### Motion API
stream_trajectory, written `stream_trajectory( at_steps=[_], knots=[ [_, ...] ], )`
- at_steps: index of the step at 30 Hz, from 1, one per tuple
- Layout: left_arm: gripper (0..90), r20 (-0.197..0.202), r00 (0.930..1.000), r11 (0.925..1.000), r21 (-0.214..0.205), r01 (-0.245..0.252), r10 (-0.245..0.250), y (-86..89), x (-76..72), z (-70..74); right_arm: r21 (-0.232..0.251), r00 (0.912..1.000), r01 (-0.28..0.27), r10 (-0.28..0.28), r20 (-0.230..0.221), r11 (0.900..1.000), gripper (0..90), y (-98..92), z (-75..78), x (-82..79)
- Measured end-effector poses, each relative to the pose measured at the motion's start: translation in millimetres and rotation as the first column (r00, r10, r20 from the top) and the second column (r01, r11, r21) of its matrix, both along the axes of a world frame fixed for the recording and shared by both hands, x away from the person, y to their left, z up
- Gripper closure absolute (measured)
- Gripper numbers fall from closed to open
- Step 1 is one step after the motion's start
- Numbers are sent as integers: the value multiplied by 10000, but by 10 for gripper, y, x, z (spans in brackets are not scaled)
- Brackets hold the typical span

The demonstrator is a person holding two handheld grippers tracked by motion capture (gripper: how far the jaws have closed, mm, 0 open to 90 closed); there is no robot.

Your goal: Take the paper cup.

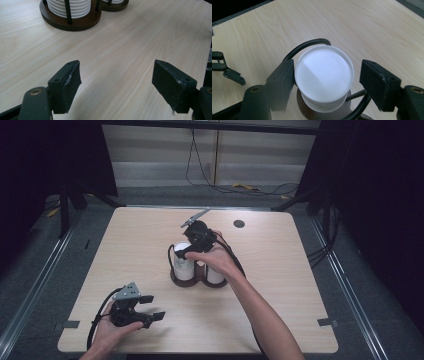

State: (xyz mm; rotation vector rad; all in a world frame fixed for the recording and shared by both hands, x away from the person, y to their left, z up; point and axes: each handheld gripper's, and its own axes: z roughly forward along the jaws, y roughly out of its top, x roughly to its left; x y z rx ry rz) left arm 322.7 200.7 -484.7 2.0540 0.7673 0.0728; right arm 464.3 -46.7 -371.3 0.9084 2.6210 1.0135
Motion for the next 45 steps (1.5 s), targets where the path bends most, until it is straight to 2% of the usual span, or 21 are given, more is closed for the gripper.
stream_trajectory(
  at_steps=[4,6,8,19,24,30,34,39,45],
  knots=[
    [228,-178,9998,9997,-235,-59,55,12,8,-6,-4,10000,-19,19,-45,10000,288,31,-1,38],
    [228,-127,9999,9998,-184,-119,117,20,9,-4,-37,9997,-74,73,-243,10000,288,50,-9,47],
    [228,-121,9998,9998,-178,-130,128,25,8,-1,-267,9996,-86,78,-282,9996,288,65,-20,56],
    [228,-128,9999,9997,-232,-101,98,17,5,-4,-745,9964,-182,120,-838,9971,280,83,-52,105],
    [229,32,9998,9993,-329,-199,200,27,-7,21,-1086,9961,-348,257,-843,9935,281,135,-15,126],
    [228,-16,9999,9993,-331,-170,170,27,-7,17,-1396,9938,-512,366,-1054,9889,280,178,-28,141],
    [229,-8,9999,9994,-312,-171,171,25,-9,17,-1860,9947,-578,407,-945,9808,309,212,-34,143],
    [229,1,9999,9994,-302,-147,148,23,-4,14,-1802,9904,-709,477,-1300,9811,307,209,-47,158],
    [229,-24,9999,9994,-327,-149,148,21,-10,16,-1826,9903,-725,490,-1302,9805,332,191,-39,172]
  ],
)
